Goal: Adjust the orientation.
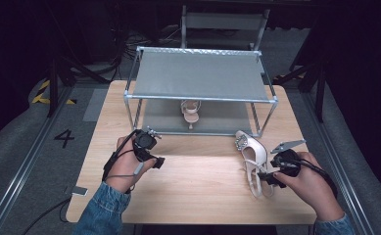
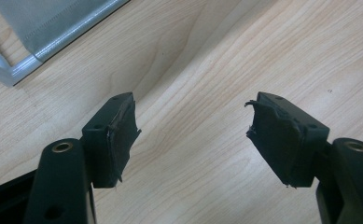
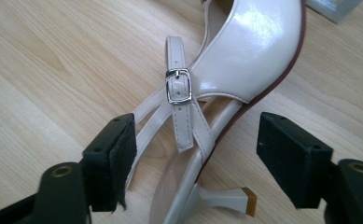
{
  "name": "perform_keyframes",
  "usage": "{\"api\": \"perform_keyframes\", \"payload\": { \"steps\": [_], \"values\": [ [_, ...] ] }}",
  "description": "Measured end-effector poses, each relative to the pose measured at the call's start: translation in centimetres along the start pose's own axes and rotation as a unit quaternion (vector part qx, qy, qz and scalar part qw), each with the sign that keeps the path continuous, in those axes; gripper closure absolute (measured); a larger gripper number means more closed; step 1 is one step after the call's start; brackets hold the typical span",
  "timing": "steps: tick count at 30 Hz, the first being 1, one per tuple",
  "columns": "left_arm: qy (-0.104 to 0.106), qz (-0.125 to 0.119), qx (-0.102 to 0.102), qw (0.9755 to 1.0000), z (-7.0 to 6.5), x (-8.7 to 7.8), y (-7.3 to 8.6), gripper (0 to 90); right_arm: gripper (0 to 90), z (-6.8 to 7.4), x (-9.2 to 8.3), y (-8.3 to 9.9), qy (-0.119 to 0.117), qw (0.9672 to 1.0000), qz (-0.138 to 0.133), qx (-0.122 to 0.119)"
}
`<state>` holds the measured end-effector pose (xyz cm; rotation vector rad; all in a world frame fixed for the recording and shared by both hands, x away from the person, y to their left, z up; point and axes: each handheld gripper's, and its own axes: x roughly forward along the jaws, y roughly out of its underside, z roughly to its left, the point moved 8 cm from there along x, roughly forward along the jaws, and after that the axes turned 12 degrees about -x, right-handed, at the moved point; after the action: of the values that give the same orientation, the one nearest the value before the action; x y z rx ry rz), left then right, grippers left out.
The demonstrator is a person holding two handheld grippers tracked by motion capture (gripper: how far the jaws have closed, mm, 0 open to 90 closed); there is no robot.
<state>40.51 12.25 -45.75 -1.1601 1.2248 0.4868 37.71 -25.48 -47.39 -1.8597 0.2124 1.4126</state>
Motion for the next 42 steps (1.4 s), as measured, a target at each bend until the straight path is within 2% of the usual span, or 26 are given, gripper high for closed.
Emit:
{"api": "perform_keyframes", "payload": {
  "steps": [1,2,8,12,14,15,17,20,23,24,26,27,28,29,30,31,32,34,36,38,39,42],
  "values": [
    [0.001,0.003,-0.001,1.0,0.0,0.1,0.1,31.6,25.9,-0.1,0.5,0.3,0.008,0.9998,0.019,-0.005],
    [-0.001,0.004,0.001,1.0,0.1,0.2,0.1,31.6,25.8,-0.1,0.8,0.4,0.009,0.9997,0.024,-0.002],
    [-0.002,0.009,-0.002,1.0,0.1,0.5,0.4,31.7,26.1,-0.3,2.0,0.6,0.009,0.9994,0.035,-0.001],
    [-0.002,0.011,0.003,0.9999,0.1,0.7,0.4,31.7,39.1,-0.2,2.8,0.7,0.003,0.9992,0.041,0.002],
    [-0.001,0.014,0.0,0.9999,0.0,0.7,0.4,31.7,53.7,0.1,2.9,0.8,-0.005,0.9989,0.046,0.008],
    [-0.001,0.015,0.002,0.9999,0.0,0.8,0.4,31.7,56.8,0.2,2.9,0.8,-0.01,0.9987,0.048,0.014],
    [-0.001,0.015,0.003,0.9999,0.0,0.8,0.4,31.7,61.0,0.0,2.8,0.9,-0.005,0.9983,0.056,0.017],
    [0.0,0.015,0.005,0.9999,-0.1,0.9,0.3,31.7,64.2,0.0,2.7,1.1,-0.01,0.9975,0.052,0.047],
    [0.001,0.015,0.005,0.9999,-0.1,1.0,0.3,31.7,67.2,-0.2,2.5,1.2,-0.003,0.9974,0.055,0.047],
    [0.0,0.017,0.006,0.9998,-0.1,1.1,0.2,31.8,68.9,0.1,2.1,1.0,-0.025,0.997,0.045,0.058],
    [-0.001,0.017,0.007,0.9998,-0.1,1.2,0.2,31.8,70.5,0.8,1.7,0.8,-0.051,0.9961,0.038,0.062],
    [-0.001,0.017,0.007,0.9998,-0.1,1.2,0.2,31.8,70.5,0.8,1.7,0.8,-0.051,0.9961,0.038,0.062],
    [0.0,0.016,0.01,0.9998,-0.1,1.2,0.1,31.8,71.8,1.6,1.3,0.5,-0.068,0.9952,0.036,0.06],
    [0.002,0.018,0.008,0.9998,-0.2,1.2,0.1,31.8,71.8,1.6,1.3,0.5,-0.068,0.9952,0.036,0.06],
    [0.003,0.016,0.011,0.9998,-0.4,1.2,0.1,31.7,72.0,2.5,1.0,0.3,-0.086,0.9934,0.042,0.062],
    [0.003,0.016,0.011,0.9998,-0.4,1.2,0.1,31.8,72.0,2.5,1.0,0.3,-0.086,0.9934,0.042,0.062],
    [0.003,0.014,0.012,0.9998,-0.4,1.1,0.0,31.8,71.8,3.1,0.7,0.3,-0.106,0.9907,0.047,0.071],
    [0.003,0.015,0.01,0.9998,-0.4,1.0,0.0,31.8,71.8,3.2,0.7,0.3,-0.113,0.9898,0.045,0.074],
    [0.001,0.014,0.013,0.9998,-0.3,1.0,0.0,31.8,71.6,2.9,0.8,0.5,-0.113,0.9894,0.049,0.076],
    [0.002,0.014,0.01,0.9998,-0.3,1.1,0.1,31.8,69.9,1.9,0.8,0.5,-0.095,0.9911,0.031,0.088],
    [0.002,0.014,0.01,0.9998,-0.3,1.1,0.1,31.8,69.9,1.9,0.8,0.5,-0.095,0.9911,0.031,0.088],
    [0.001,0.013,0.013,0.9998,-0.2,1.1,0.1,31.7,64.8,0.5,0.7,0.4,-0.069,0.9918,0.005,0.108]
  ]
}}
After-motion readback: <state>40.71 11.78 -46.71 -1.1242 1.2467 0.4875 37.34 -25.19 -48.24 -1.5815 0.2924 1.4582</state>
